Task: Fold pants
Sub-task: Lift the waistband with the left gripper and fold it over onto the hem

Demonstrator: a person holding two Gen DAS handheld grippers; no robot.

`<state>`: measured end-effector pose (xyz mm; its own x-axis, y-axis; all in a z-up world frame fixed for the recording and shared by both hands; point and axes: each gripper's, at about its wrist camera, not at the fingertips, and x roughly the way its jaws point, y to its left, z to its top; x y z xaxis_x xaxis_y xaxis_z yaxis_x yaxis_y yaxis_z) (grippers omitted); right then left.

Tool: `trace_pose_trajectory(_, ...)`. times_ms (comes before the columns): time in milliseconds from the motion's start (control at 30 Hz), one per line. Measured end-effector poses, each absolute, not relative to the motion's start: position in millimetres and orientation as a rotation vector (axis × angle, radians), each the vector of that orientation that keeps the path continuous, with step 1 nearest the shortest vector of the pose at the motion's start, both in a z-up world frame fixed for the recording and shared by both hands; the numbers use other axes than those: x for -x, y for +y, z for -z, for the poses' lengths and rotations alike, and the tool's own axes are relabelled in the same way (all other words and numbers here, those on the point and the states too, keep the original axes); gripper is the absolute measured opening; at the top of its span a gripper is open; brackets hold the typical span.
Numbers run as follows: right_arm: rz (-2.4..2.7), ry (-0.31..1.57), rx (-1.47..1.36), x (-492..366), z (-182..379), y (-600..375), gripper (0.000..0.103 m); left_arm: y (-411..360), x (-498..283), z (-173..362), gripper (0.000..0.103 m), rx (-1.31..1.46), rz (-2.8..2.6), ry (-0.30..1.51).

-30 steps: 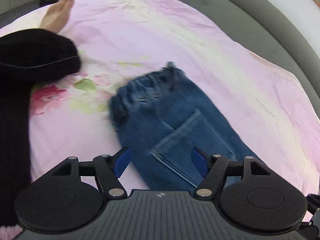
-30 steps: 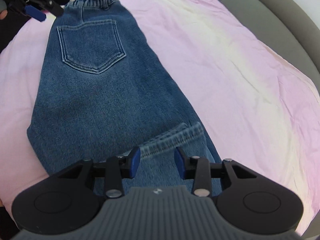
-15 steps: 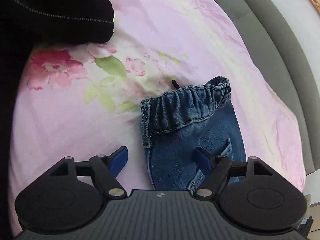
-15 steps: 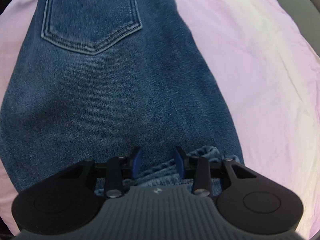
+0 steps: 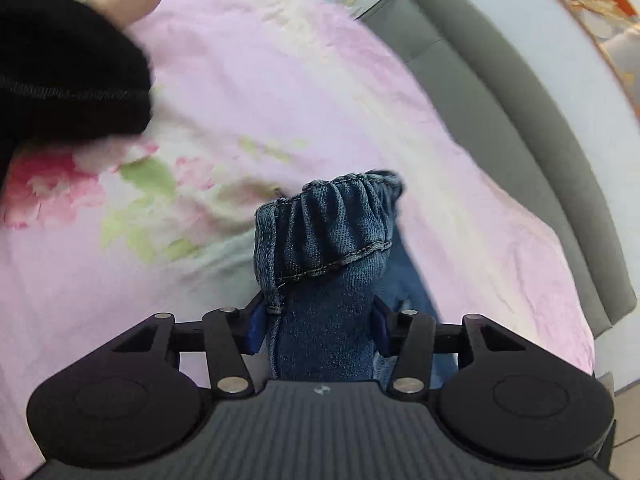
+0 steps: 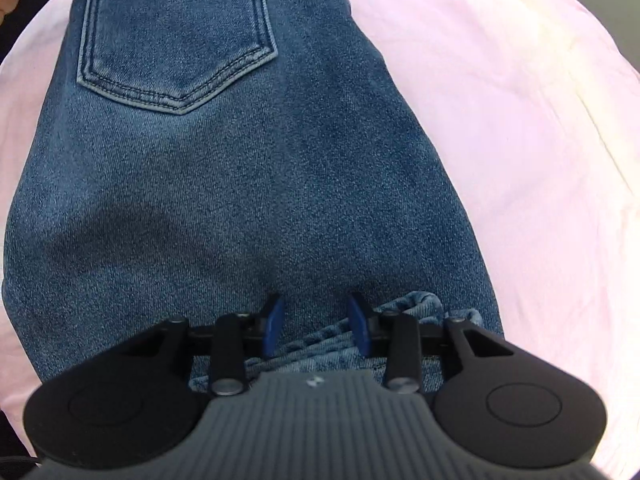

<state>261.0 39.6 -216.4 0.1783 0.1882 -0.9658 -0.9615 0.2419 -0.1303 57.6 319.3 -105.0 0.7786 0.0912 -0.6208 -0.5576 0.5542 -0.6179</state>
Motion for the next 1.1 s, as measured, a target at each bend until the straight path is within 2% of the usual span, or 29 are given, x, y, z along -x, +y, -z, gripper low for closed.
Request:
trace_pose_trajectory(100,-0.992,1.033,0.903,-257,202,31,0.035,300,-59,72,0.054,0.845,-0.361,0.527)
trace_pose_trajectory(167,-0.967,1.007,0.846,-253,187,21,0.041,284,-63,48,0.053,0.794,-0.331,0.505)
trace_pose_trajectory(233,-0.943,0.968,0.824,-249,169,5,0.043,261,-66,23,0.052,0.725,-0.303,0.482)
trace_pose_trajectory(400,-0.875,0.929,0.776,-238,141,-40,0.043,190,-83,-30,0.05,0.52,-0.24,0.458)
trace_pose_trajectory(600,-0.749,0.94,0.632,-242,112,-116,0.043,91,-115,-54,0.048,0.248,-0.156,0.485)
trace_pose_trajectory(800,-0.672,0.963,0.537,-231,100,-179,0.044,-20,-145,-31,0.048,-0.035,-0.037,0.556)
trace_pose_trajectory(1100,-0.597,1.04,0.433,-222,121,-259,0.043,-150,-161,75,0.047,-0.416,0.103,0.704)
